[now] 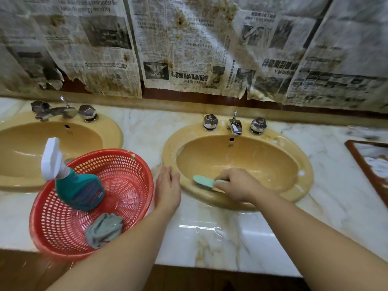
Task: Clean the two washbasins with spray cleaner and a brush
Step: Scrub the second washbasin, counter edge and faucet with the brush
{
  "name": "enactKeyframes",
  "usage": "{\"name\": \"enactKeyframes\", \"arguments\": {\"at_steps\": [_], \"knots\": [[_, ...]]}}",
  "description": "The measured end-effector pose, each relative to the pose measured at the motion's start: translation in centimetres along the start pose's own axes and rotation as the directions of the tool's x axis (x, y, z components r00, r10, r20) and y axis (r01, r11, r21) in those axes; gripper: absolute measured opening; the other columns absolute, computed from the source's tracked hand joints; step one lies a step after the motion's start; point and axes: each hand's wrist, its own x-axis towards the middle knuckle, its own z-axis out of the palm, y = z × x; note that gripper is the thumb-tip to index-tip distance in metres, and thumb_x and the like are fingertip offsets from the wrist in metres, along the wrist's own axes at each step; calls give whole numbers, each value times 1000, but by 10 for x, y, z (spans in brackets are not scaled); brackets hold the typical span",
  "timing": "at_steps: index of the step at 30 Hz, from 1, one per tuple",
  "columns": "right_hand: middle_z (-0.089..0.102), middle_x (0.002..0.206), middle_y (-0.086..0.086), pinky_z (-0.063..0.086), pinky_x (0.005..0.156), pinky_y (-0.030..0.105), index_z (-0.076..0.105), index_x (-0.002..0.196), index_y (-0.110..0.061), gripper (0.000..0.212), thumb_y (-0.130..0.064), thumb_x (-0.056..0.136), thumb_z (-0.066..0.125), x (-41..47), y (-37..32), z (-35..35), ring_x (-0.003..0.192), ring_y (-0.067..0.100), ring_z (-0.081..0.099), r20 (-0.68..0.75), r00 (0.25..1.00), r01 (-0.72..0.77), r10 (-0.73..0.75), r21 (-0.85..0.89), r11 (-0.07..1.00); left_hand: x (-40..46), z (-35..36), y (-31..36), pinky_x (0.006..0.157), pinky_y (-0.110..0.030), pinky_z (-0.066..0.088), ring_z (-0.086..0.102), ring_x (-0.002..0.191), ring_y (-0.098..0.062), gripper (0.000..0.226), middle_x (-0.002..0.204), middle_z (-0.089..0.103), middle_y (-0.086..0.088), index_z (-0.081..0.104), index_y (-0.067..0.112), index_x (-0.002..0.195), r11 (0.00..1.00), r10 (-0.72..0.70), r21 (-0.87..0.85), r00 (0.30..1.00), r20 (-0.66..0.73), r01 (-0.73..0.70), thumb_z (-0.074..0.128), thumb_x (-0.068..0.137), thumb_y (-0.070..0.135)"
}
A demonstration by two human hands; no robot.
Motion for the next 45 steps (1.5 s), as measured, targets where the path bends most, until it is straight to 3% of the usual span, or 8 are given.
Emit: {"name": "enactKeyframes", "arguments": {"at_steps": [8,17,26,29,33,37,41,45], "knots": [[64,79,-6,50,68,35,74,91,-41,19,-47,88,56,-52,-3,15,80,17,61,-100,982,-160,161,21,987,-14,-3,-9,122,-39,20,31,147,-32,48,158,39,-14,65,14,132,900,265,323,956,124,-291,47,90,26],[64,73,-4,44,57,31,73,89,-29,24,-40,91,53,-82,-4,29,72,20,61,-252,890,-374,381,78,924,-16,2,5,124,-55,5,26,151,-20,73,148,50,9,52,26,144,465,365,637,788,495,-615,51,80,62],[62,75,-3,45,59,33,67,84,-22,26,-37,96,49,-103,2,42,75,26,60,-396,769,-476,502,170,863,-20,7,0,124,-58,6,44,137,-19,72,132,56,7,56,28,135,450,423,634,775,469,-629,49,82,76],[65,76,-6,48,61,34,73,96,-29,24,-42,96,52,-107,-1,49,75,22,62,-310,852,-400,422,136,906,-24,9,4,123,-59,7,47,132,-20,69,126,56,5,57,28,130,448,421,648,785,455,-616,46,84,77],[65,82,2,50,62,34,70,93,-20,27,-35,100,49,-115,16,40,77,25,61,-421,704,-544,572,198,816,-28,12,15,124,-57,5,46,129,-20,61,122,57,5,59,28,124,467,402,649,798,449,-601,42,89,75],[71,85,-4,57,72,39,75,105,-30,26,-43,96,54,-117,14,40,78,21,65,-282,838,-434,467,173,884,-25,19,20,123,-56,9,49,124,-21,60,115,58,5,61,30,120,431,381,654,783,492,-622,40,87,77],[68,102,5,56,77,39,71,108,-24,27,-39,99,50,-126,42,23,85,27,62,-412,636,-604,652,261,753,-24,28,23,122,-55,11,54,118,-21,60,108,59,6,64,31,115,402,387,641,756,527,-653,42,86,78],[72,89,-2,58,78,41,76,106,-31,24,-43,95,58,-130,41,21,82,20,66,-235,837,-455,495,205,867,-28,40,32,118,-48,23,55,111,-23,58,101,60,6,67,30,109,365,389,617,717,579,-697,42,86,77]]}}
